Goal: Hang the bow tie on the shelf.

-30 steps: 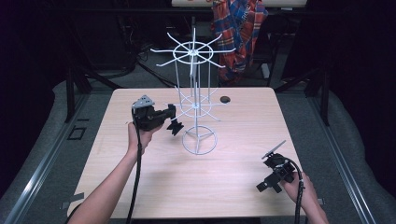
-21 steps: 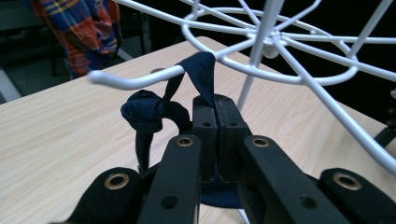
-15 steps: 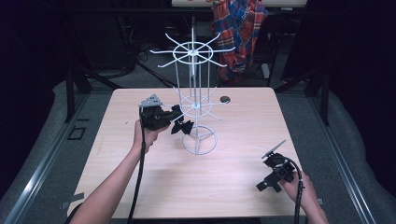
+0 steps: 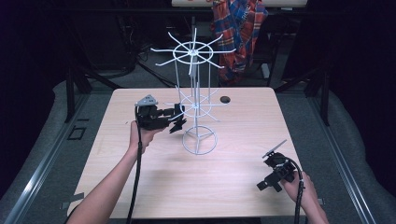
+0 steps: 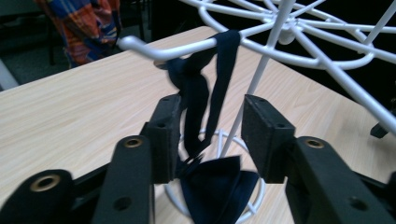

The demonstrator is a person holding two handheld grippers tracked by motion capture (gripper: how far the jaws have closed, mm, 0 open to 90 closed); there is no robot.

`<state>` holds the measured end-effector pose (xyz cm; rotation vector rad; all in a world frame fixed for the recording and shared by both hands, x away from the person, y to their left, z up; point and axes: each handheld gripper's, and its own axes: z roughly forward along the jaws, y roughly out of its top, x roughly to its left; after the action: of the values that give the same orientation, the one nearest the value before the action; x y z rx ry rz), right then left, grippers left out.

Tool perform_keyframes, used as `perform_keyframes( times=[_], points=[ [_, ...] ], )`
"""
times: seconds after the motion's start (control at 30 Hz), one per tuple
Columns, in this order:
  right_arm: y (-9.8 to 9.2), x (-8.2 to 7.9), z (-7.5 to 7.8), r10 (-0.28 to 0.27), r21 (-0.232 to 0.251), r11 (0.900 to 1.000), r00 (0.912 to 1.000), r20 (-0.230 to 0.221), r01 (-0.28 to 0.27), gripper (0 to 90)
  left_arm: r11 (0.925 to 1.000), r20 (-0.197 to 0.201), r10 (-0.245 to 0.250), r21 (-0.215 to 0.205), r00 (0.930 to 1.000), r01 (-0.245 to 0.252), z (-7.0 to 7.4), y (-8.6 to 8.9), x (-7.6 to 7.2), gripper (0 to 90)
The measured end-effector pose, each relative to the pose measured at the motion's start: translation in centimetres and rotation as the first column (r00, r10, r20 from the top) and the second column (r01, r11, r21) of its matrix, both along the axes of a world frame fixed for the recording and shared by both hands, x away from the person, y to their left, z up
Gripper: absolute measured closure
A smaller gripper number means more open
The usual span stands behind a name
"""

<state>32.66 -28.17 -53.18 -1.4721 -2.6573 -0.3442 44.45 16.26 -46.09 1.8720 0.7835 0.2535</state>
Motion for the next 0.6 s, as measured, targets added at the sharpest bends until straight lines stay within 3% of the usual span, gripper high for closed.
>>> perform_keyframes(
  times=[0.23, 0.37, 0.53, 0.6],
  points=[
    [0.0, 0.0, 0.2, 0.007, 0.004, 1.000, 0.9998, 0.017, -0.007, 15.3, 0.9977, -0.010, 0.063, 0.026, 0.9980, -0.063, 0.9, 2.2, -0.7, 43.2],
    [0.1, 0.0, 0.2, -0.018, 0.017, 1.000, 0.9996, 0.020, 0.017, 15.3, 0.9921, -0.031, 0.122, 0.032, 0.9920, -0.121, 1.4, 4.0, -1.2, 36.7],
    [0.3, 0.0, 0.3, 0.002, 0.001, 1.000, 0.9997, 0.023, -0.002, 15.3, 0.9834, -0.074, 0.164, 0.090, 0.9836, -0.158, 1.6, 4.9, -2.0, 26.5],
    [0.4, 0.0, 0.3, -0.013, 0.003, 1.000, 0.9993, 0.034, 0.013, 15.3, 0.9808, -0.078, 0.173, 0.105, 0.9818, -0.164, 1.6, 5.1, -2.2, 24.8]
  ],
)
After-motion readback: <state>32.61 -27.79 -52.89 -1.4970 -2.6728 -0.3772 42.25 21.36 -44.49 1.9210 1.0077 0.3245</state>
